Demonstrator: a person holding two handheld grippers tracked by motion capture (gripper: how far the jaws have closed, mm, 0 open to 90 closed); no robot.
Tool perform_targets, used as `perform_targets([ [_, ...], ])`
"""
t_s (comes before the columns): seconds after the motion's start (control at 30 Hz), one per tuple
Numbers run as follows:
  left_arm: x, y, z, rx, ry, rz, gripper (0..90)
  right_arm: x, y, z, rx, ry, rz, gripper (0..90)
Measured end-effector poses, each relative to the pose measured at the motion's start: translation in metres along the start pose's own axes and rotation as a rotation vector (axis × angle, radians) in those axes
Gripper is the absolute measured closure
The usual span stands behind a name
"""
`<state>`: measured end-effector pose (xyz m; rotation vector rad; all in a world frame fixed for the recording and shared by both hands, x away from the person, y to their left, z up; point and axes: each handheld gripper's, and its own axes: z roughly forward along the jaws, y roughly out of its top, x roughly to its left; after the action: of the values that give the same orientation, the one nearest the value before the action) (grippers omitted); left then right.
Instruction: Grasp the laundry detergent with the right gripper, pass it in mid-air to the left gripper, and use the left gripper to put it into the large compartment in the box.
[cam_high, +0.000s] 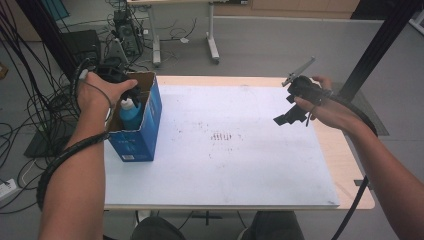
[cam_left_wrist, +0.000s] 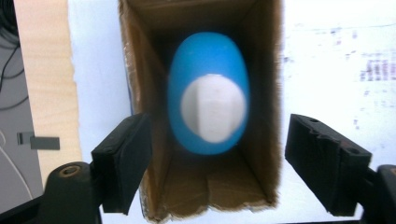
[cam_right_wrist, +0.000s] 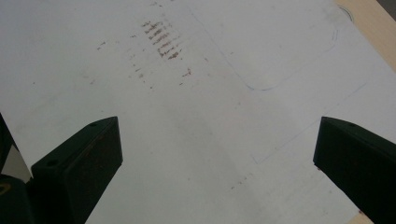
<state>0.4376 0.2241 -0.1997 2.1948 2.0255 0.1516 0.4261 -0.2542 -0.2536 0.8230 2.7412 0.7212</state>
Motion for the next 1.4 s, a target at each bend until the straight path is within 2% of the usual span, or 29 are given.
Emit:
perform_targets([
  [0.23, -0.026, 0.001, -0.012, -0.031, -0.02, 0.082, 19.4, -0.002, 0.005, -0.001, 0.007, -0.008, -0.001, 1.2],
  [0.43, -0.058, 0.006, -0.021, -0.06, -0.048, 0.166, 16.9, -0.008, 0.01, -0.004, 0.016, -0.017, 0.009, 1.1],
  [0.6, -0.086, 0.011, -0.019, -0.057, -0.066, 0.249, 15.5, -0.015, 0.012, -0.004, 0.031, -0.032, 0.029, 1.1],
  [0.73, -0.105, 0.015, -0.012, -0.051, -0.093, 0.297, 14.6, -0.018, 0.015, -0.004, 0.039, -0.046, 0.041, 1.1],
  [0.93, -0.125, 0.016, -0.005, -0.054, -0.132, 0.337, 13.8, -0.019, 0.018, -0.003, 0.046, -0.049, 0.042, 1.1],
  [1.4, -0.153, 0.017, -0.001, -0.049, -0.133, 0.392, 13.8, -0.021, 0.021, 0.005, 0.049, -0.043, 0.035, 1.2],
])
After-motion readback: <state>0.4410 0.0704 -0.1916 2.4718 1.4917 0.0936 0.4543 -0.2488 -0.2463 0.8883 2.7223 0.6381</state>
